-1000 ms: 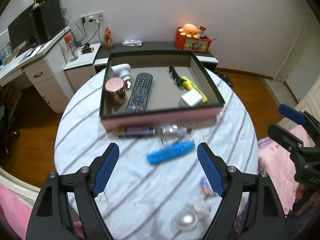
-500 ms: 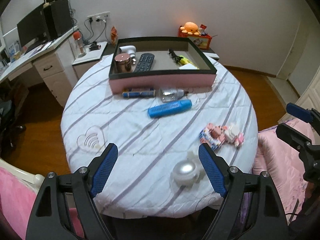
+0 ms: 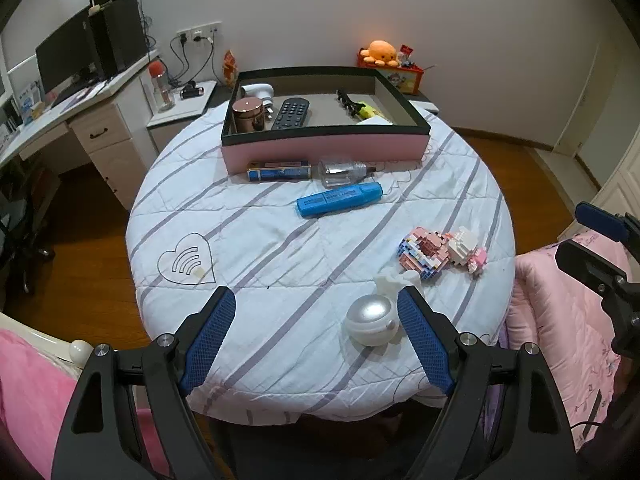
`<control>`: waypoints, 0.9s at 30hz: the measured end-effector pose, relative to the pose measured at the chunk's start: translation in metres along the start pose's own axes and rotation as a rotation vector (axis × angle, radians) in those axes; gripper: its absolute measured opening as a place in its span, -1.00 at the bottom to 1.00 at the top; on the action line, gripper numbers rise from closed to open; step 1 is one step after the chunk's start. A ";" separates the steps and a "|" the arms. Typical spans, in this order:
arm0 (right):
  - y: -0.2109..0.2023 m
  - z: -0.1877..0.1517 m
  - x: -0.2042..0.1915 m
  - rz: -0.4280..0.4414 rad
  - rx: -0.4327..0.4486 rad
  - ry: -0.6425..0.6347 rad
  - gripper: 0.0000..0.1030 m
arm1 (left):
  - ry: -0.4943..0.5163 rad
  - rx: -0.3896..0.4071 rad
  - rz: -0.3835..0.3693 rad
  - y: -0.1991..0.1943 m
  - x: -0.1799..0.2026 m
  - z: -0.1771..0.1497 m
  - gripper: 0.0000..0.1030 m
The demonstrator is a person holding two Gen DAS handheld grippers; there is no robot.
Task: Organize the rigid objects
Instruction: 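Lift both open tools out of the box back over the table, then grasp the blue highlighter with the left tool while the right tool grasps the white-pink block figure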
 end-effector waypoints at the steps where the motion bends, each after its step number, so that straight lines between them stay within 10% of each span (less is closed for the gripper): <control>1: 0.001 -0.001 0.001 -0.003 -0.002 0.002 0.57 | 0.000 -0.002 -0.001 0.001 0.000 0.000 0.70; 27: 0.112 -0.027 0.066 0.012 -0.262 0.025 0.57 | 0.021 -0.162 0.011 0.099 0.016 0.035 0.71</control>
Point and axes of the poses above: each gripper's, at about its wrist camera, not at the fingertips, and y roughly the way its jaws point, x to its right, z to its top, the point moved 3 cm from there along y, roughly the way its jaws point, and after that the axes turned 10 degrees about z, right-handed, at the moved point
